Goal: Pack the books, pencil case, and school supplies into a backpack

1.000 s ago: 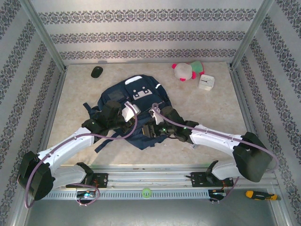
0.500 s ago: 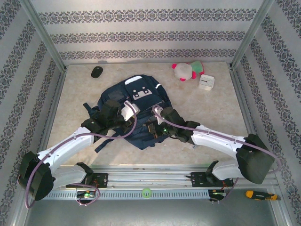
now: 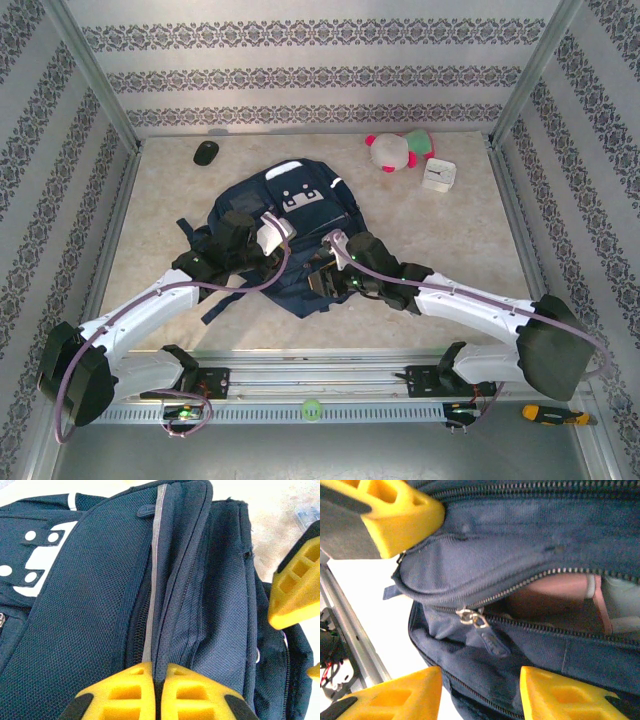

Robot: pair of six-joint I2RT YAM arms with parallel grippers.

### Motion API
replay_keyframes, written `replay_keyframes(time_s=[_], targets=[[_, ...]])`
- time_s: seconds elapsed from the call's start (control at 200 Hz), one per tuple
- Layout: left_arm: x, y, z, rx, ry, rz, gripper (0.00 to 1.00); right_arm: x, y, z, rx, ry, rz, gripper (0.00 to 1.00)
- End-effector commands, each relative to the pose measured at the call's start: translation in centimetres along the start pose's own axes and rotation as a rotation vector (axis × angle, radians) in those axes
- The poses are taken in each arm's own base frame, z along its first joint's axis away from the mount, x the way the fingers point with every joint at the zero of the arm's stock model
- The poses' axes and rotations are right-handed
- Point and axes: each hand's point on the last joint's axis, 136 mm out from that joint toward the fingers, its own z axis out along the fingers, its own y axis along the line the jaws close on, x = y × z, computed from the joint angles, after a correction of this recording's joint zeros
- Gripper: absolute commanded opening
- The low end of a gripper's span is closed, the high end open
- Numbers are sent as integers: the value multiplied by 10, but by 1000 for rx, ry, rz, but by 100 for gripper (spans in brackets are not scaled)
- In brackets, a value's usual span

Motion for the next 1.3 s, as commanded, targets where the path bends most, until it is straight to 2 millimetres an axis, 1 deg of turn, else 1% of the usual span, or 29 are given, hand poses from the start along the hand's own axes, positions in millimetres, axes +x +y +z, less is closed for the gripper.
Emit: replay_keyframes(time_s=[0.0,0.175,0.24,0.265,0.315,0.39,0.435,0.48,0.605,0.75,0.879,0.959,1.014,1.074,1.154,1.174,1.204,1.294], targets=[[-53,2,-16,17,-176,-9,0,-8,6,9,-24,-27,-20,46],[-60,-2,-17,48,-202,-11,0,-16,12,28,-53,-25,-24,46],[-61,-3,-18,53,-209,-10,0,-18,14,32,-59,-20,-31,43],[-61,-3,-18,53,-206,-11,0,-19,14,32,-57,-20,-33,39],[-60,-4,-18,53,-205,-10,0,-21,14,31,-50,-25,-38,27],[-57,0,-17,34,-189,-5,0,-19,7,27,-8,-24,-37,11],[-51,2,-15,20,-169,-1,0,-18,3,24,11,-25,-40,4],[-46,5,-14,4,-149,6,0,-15,-3,20,35,-22,-34,0],[-31,11,-13,-24,-97,14,0,-8,-20,9,92,-10,0,0],[-23,18,-16,-49,-77,11,0,-2,-39,-5,152,-6,36,0],[-15,19,-17,-50,-43,33,0,0,-57,-13,194,-7,80,0],[-12,18,-18,-47,-28,42,0,-2,-61,-17,206,-15,88,0],[-11,16,-18,-38,-24,48,0,-5,-60,-18,201,-22,84,0],[-9,13,-17,-21,-21,55,0,-7,-56,-18,182,-25,77,0],[-8,9,-15,6,-24,51,0,-9,-44,-16,120,-21,64,0],[-7,8,-14,14,-22,49,2,-9,-40,-16,103,-20,57,0],[-8,6,-14,27,-25,46,11,-9,-35,-15,83,-17,48,0],[-11,-4,-16,71,-39,43,48,-8,-23,-12,44,-2,23,0]])
